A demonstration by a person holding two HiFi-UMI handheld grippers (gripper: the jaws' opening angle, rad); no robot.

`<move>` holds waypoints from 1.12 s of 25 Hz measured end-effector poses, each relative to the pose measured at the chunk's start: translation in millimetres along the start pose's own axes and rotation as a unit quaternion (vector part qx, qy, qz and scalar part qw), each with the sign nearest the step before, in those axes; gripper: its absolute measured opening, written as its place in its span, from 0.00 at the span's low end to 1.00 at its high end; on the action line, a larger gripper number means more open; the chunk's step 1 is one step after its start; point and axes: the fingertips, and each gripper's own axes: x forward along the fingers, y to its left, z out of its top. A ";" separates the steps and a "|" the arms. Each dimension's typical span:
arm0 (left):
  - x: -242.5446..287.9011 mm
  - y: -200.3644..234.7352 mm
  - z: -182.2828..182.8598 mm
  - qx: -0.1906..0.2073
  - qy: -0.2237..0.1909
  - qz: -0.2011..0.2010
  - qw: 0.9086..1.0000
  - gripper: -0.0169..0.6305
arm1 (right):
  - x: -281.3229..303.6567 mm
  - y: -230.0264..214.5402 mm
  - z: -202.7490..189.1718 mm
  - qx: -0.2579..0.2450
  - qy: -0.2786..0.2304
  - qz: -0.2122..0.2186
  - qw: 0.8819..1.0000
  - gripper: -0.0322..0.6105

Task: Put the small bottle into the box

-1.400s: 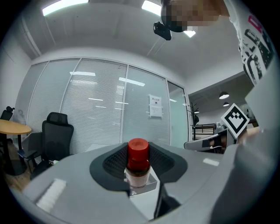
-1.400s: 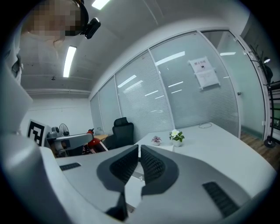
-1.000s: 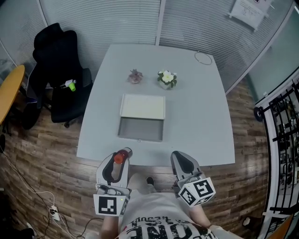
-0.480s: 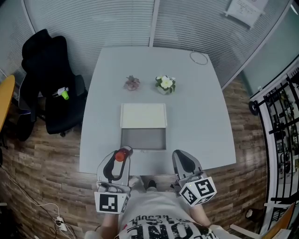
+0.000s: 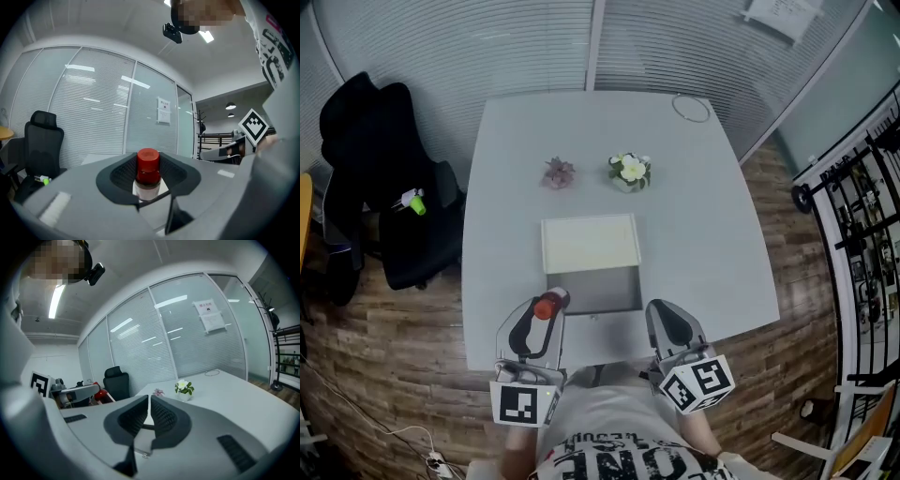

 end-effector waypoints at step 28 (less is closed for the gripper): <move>24.6 -14.0 11.0 0.017 0.000 0.026 1.000 0.25 | 18.0 -36.0 22.8 -0.002 -0.009 0.029 1.000 0.09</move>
